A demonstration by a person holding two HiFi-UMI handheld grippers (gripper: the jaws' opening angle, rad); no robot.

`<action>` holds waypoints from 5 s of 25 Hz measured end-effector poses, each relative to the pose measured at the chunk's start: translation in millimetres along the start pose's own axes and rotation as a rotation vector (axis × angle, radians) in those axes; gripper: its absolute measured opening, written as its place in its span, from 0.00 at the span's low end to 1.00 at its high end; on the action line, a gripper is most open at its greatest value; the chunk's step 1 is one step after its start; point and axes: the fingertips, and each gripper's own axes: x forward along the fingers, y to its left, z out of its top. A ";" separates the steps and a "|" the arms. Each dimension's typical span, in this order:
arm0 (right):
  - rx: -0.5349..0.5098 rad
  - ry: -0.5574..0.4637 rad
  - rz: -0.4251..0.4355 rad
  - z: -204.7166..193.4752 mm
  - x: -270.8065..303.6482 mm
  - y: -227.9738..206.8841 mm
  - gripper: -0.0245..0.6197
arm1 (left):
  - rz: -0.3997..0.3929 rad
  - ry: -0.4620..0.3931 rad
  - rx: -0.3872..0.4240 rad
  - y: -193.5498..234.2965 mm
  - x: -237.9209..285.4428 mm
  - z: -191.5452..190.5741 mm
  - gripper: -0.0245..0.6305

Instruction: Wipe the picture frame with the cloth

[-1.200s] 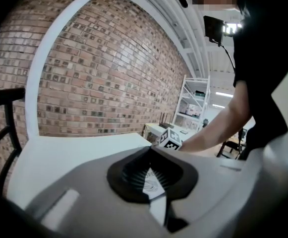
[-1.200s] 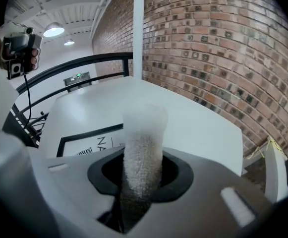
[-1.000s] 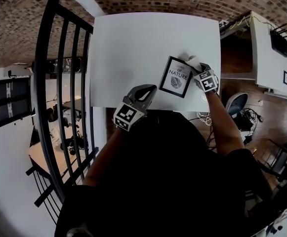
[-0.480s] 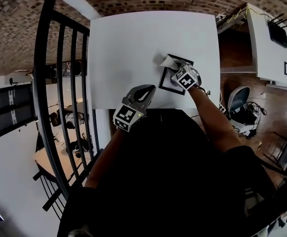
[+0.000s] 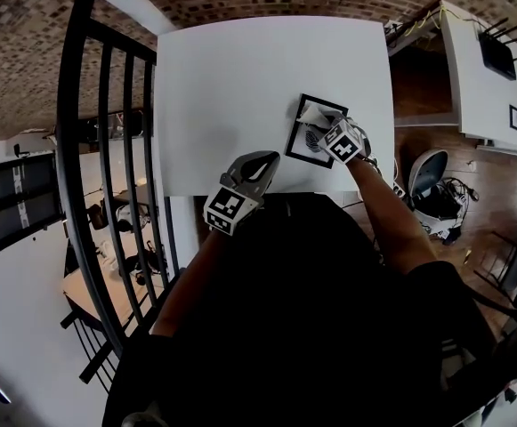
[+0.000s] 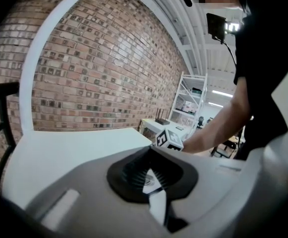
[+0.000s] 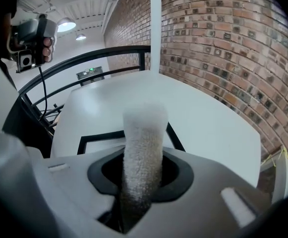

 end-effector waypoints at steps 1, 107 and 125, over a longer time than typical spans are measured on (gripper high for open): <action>0.010 -0.002 -0.007 -4.5 -3.5 -2.0 0.20 | -0.005 0.000 0.000 -0.6 1.2 0.2 0.04; 0.136 -0.572 -0.089 90.8 -180.3 25.9 0.21 | -0.140 -0.099 0.021 -8.0 18.5 54.3 0.04; 0.154 -0.879 -0.118 161.4 -270.2 26.5 0.20 | -0.195 -0.222 0.115 -23.3 16.2 103.4 0.04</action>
